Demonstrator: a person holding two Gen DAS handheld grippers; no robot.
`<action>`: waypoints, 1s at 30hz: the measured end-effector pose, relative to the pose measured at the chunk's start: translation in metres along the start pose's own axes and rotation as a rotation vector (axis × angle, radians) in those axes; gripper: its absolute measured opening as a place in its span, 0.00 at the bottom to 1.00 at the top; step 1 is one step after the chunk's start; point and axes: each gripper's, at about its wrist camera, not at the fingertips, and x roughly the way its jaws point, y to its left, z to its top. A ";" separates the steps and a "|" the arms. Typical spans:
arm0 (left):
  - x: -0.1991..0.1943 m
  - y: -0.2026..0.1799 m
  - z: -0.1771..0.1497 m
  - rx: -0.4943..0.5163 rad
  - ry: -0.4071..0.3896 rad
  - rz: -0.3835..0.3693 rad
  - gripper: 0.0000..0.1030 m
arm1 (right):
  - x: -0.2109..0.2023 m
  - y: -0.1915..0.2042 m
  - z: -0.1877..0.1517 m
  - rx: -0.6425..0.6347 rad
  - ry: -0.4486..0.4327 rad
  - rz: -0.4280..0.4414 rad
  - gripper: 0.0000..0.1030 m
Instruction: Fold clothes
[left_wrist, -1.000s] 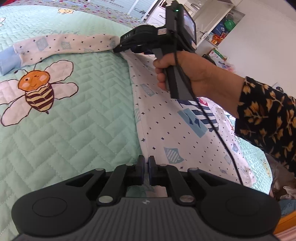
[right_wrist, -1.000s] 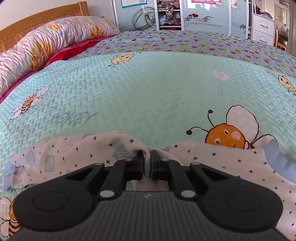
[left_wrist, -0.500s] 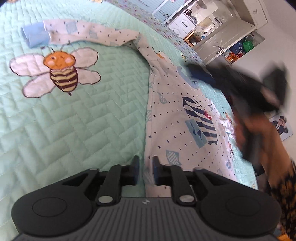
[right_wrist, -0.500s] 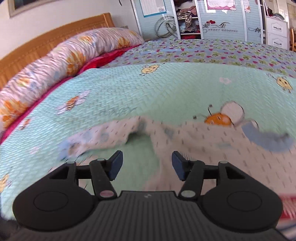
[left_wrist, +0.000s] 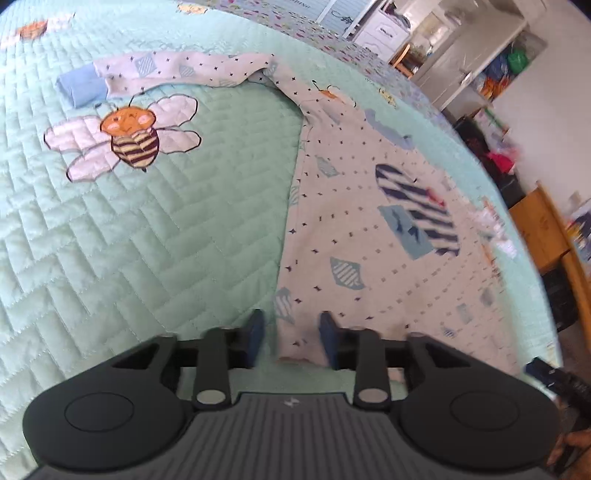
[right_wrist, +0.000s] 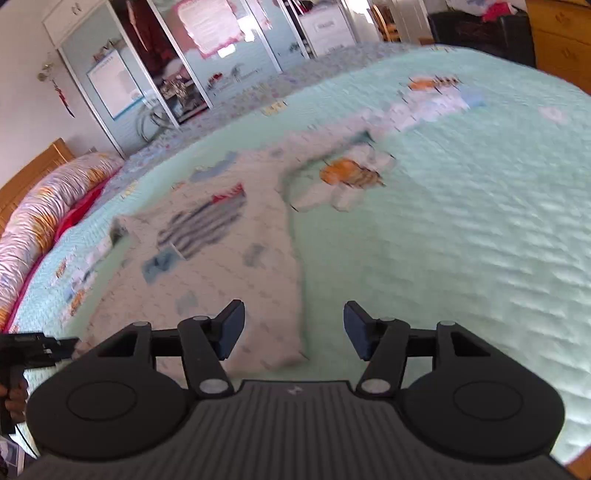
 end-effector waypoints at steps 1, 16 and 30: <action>0.000 -0.003 0.000 0.014 0.000 0.018 0.06 | 0.002 -0.008 -0.003 0.008 0.005 -0.001 0.59; 0.010 -0.045 -0.003 0.249 0.016 0.288 0.05 | 0.115 0.048 0.064 -0.467 0.056 0.174 0.00; 0.016 -0.046 -0.003 0.283 0.027 0.300 0.06 | 0.193 -0.036 0.158 0.147 -0.027 0.087 0.52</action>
